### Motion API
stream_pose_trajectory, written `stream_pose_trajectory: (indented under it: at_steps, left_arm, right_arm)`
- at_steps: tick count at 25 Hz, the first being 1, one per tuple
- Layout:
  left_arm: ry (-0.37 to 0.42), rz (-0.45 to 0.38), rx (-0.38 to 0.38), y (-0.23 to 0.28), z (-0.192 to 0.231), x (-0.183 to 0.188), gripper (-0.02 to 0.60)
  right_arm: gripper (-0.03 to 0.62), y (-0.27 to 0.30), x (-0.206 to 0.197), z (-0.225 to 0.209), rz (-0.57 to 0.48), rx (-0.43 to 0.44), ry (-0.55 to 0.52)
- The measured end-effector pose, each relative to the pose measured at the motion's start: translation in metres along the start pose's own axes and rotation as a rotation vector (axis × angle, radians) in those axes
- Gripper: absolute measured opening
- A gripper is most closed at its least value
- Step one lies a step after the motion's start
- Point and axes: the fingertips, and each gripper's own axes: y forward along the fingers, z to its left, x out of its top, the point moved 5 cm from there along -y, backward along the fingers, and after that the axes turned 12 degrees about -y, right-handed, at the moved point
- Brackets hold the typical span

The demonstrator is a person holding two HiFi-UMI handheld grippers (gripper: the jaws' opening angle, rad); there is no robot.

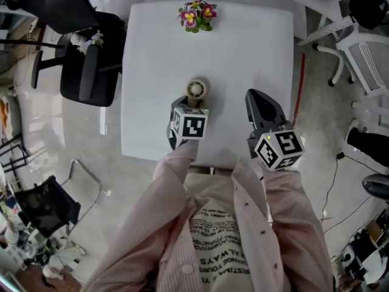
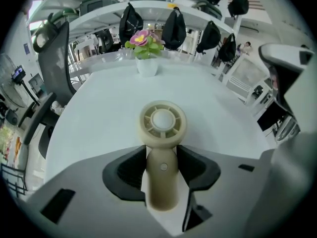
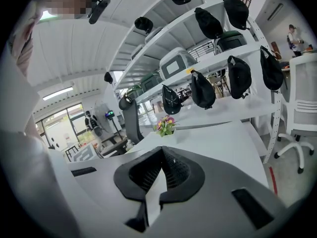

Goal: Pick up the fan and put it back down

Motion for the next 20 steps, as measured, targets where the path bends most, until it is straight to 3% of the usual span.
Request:
stream_pose_trajectory:
  at_steps: [4, 11, 20]
  left_arm:
    - [0.038, -0.005, 0.004, -0.001, -0.003, 0.001, 0.187]
    - [0.028, -0.025, -0.028, -0.003, -0.003, 0.000, 0.186]
    - [-0.007, -0.151, -0.107, -0.025, -0.009, 0.013, 0.186]
  right_arm:
    - [-0.002, -0.001, 0.000, -0.001, 0.000, -0.010, 0.004]
    - [-0.002, -0.007, -0.004, -0.004, 0.004, -0.026, 0.012]
    - [-0.002, -0.017, 0.001, -0.006, -0.015, -0.043, 0.002]
